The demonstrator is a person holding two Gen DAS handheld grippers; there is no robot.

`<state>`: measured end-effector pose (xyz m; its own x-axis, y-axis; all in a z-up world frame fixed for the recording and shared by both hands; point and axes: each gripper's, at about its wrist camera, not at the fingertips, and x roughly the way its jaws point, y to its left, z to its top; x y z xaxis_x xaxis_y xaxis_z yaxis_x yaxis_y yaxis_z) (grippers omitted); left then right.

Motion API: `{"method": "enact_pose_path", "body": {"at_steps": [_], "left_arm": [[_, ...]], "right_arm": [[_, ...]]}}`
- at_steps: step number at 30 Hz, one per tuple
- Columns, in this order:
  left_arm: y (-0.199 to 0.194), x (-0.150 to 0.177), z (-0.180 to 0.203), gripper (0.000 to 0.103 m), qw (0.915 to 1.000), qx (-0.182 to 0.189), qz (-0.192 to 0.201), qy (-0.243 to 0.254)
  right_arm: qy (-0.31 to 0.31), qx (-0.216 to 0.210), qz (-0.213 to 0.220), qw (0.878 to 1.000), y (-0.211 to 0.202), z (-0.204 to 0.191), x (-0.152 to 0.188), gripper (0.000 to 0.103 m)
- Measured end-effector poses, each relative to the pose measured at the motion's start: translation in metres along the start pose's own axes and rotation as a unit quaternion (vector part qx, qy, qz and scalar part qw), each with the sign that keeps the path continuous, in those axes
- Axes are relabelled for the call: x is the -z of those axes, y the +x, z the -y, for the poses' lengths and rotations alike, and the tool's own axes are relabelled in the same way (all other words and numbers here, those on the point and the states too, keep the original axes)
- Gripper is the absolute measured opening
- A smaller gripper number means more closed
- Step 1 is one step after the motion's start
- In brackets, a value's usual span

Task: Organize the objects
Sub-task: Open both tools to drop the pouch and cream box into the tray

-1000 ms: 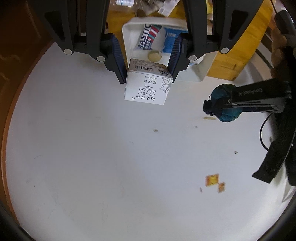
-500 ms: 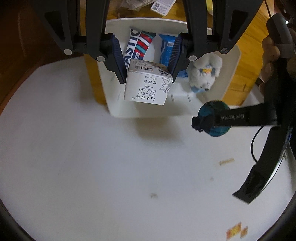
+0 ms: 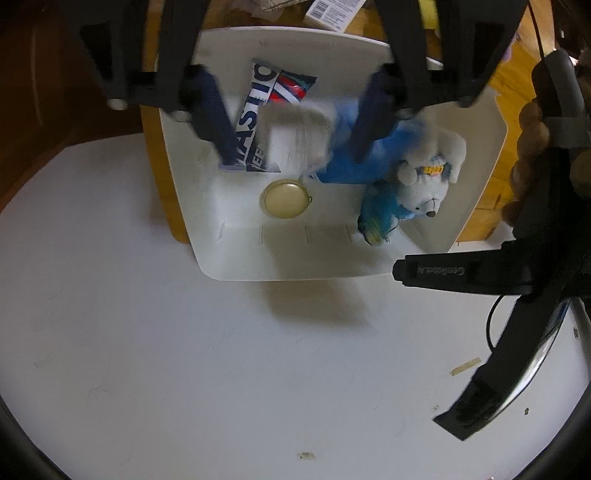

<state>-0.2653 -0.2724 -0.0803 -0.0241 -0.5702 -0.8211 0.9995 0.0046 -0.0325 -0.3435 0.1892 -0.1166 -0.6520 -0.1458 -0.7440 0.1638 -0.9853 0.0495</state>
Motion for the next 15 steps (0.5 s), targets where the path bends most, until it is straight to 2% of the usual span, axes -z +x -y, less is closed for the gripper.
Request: {"method": "enact_pose_path", "body": {"at_steps": [9,15], "left_arm": [[-0.012,-0.004,-0.009,0.054,0.9999,-0.009,0.003,-0.011],[-0.026,0.005,-0.014,0.054,0.9997,-0.019,0.007,-0.015]], "right_arm": [[-0.005,-0.007,0.002,1.000,-0.018,-0.001,0.006,0.072],[-0.008,-0.006,-0.002,1.000,-0.032,-0.006,0.011,0.072]]}}
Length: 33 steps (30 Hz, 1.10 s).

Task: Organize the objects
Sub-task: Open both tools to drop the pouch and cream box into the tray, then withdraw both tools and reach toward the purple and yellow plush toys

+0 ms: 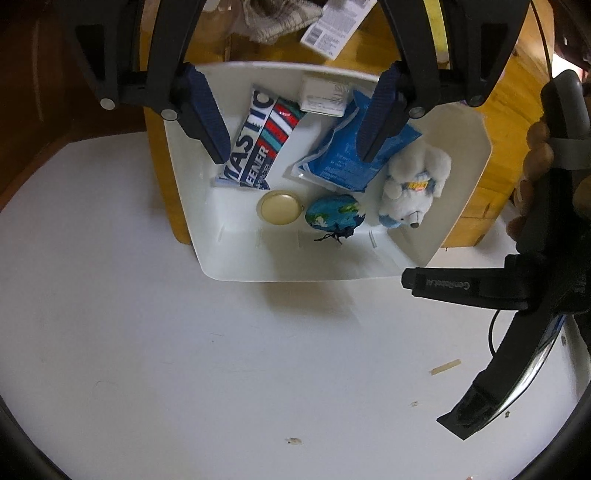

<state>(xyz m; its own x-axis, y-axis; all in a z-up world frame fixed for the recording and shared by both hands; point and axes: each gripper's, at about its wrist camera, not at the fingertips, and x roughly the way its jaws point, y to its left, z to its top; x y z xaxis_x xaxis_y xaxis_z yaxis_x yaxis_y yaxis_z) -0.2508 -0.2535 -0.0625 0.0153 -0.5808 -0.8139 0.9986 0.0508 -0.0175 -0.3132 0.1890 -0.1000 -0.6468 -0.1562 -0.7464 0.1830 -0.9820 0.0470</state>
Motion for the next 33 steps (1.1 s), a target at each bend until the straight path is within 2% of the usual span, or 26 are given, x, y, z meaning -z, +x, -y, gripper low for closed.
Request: {"method": "enact_pose_path", "body": {"at_steps": [17,26,28,33], "left_arm": [[-0.085,0.026,-0.032,0.054,0.9993,-0.019,0.029,-0.011],[-0.145,0.052,-0.038,0.054,0.9983,-0.015,0.056,0.001],[-0.158,0.059,-0.038,0.057,0.9979,-0.012,0.064,0.006],[-0.193,0.078,-0.038,0.060,0.9966,0.000,0.081,0.016]], "right_arm": [[-0.021,0.012,0.031,0.999,-0.083,-0.025,0.008,0.072],[-0.028,0.023,0.071,0.997,-0.149,-0.043,0.013,0.072],[-0.031,0.027,0.081,0.996,-0.163,-0.048,0.016,0.072],[-0.044,0.043,0.114,0.992,-0.201,-0.063,0.023,0.078]]}}
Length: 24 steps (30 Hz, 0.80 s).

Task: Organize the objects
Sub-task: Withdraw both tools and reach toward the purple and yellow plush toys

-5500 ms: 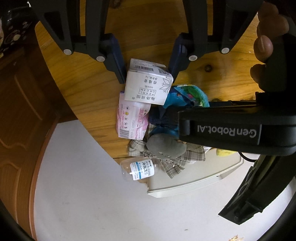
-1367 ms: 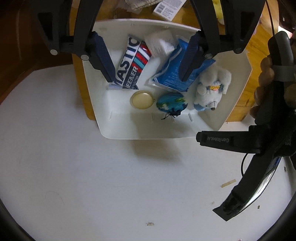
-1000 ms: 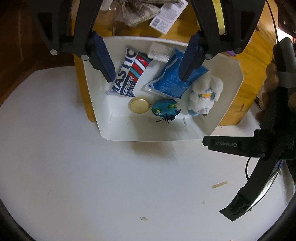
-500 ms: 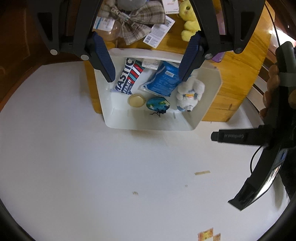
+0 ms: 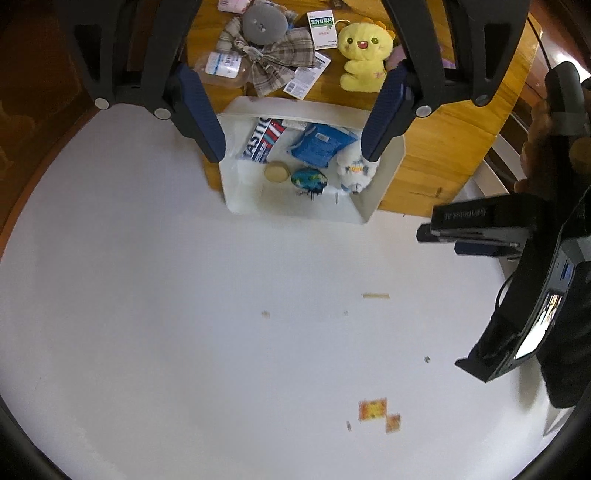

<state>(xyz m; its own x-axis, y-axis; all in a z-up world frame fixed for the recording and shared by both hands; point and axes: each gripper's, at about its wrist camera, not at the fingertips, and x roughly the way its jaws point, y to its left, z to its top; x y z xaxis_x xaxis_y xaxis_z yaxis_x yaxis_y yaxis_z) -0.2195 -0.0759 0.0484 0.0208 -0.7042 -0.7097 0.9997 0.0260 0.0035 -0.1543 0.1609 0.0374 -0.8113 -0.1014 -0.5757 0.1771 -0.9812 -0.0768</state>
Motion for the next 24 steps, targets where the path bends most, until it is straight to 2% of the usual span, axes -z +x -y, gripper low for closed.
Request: {"method": "enact_pose_path", "body": {"at_steps": [9,17,24], "left_arm": [[-0.057,0.029,-0.015,0.063,0.9990,0.025,0.028,0.022],[-0.077,0.052,-0.038,0.065,0.9982,0.048,0.034,0.016],[-0.081,0.081,-0.044,0.068,0.9966,0.023,0.058,0.054]], "right_arm": [[-0.012,-0.001,0.028,1.000,-0.052,-0.021,0.008,0.078],[-0.018,-0.013,0.039,0.999,-0.073,-0.041,0.025,0.078],[-0.023,-0.016,0.025,0.999,-0.068,-0.051,0.038,0.078]]}}
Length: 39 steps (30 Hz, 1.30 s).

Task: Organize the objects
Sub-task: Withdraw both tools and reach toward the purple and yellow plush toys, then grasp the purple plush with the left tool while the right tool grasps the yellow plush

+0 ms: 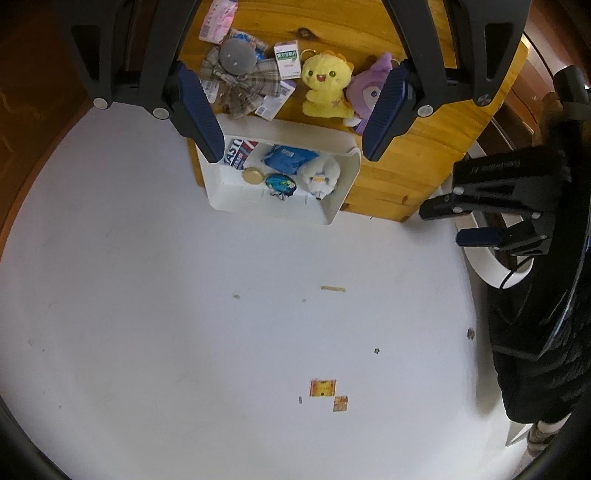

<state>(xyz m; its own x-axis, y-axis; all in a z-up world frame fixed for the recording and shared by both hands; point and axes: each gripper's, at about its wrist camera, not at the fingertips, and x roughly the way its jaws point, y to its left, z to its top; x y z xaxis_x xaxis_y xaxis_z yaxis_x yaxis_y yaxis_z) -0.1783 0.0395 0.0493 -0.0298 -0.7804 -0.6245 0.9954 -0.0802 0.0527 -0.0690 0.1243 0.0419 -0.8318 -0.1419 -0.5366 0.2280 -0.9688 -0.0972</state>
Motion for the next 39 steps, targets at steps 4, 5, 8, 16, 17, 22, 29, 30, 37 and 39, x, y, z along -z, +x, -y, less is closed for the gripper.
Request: {"method": "enact_pose_path", "body": {"at_steps": [4,5,8,16,17,22,29,30,37,39], "left_arm": [[0.008,0.021,-0.004,0.069,0.9999,0.005,-0.013,0.005],[0.011,0.025,-0.005,0.069,0.9997,0.009,-0.020,0.003],[0.023,0.041,-0.009,0.069,0.9987,0.024,-0.044,-0.002],[0.062,0.074,-0.010,0.069,0.9942,0.049,-0.095,-0.011],[0.066,0.077,-0.009,0.069,0.9936,0.051,-0.100,-0.012],[0.092,0.092,-0.007,0.069,0.9892,0.065,-0.129,-0.019],[0.117,0.104,0.001,0.069,0.9832,0.089,-0.159,-0.019],[0.121,0.105,0.003,0.069,0.9825,0.092,-0.161,-0.018],[0.139,0.112,0.011,0.069,0.9775,0.112,-0.178,-0.017],[0.143,0.114,0.012,0.069,0.9763,0.120,-0.179,-0.020]], "right_arm": [[-0.001,-0.002,-0.015,1.000,0.012,-0.003,0.007,0.078],[-0.001,-0.002,-0.018,1.000,0.014,-0.004,0.008,0.078],[-0.001,-0.004,-0.034,0.999,0.028,-0.006,0.015,0.078],[0.004,-0.013,-0.086,0.996,0.078,-0.007,0.031,0.078],[0.004,-0.014,-0.090,0.996,0.083,-0.007,0.033,0.078],[0.005,-0.020,-0.122,0.992,0.117,-0.009,0.047,0.078],[0.007,-0.032,-0.167,0.985,0.158,-0.011,0.065,0.078],[0.006,-0.034,-0.171,0.985,0.163,-0.011,0.067,0.078],[0.026,-0.057,-0.202,0.977,0.191,-0.003,0.079,0.078],[0.028,-0.060,-0.208,0.976,0.198,-0.002,0.081,0.078]]}}
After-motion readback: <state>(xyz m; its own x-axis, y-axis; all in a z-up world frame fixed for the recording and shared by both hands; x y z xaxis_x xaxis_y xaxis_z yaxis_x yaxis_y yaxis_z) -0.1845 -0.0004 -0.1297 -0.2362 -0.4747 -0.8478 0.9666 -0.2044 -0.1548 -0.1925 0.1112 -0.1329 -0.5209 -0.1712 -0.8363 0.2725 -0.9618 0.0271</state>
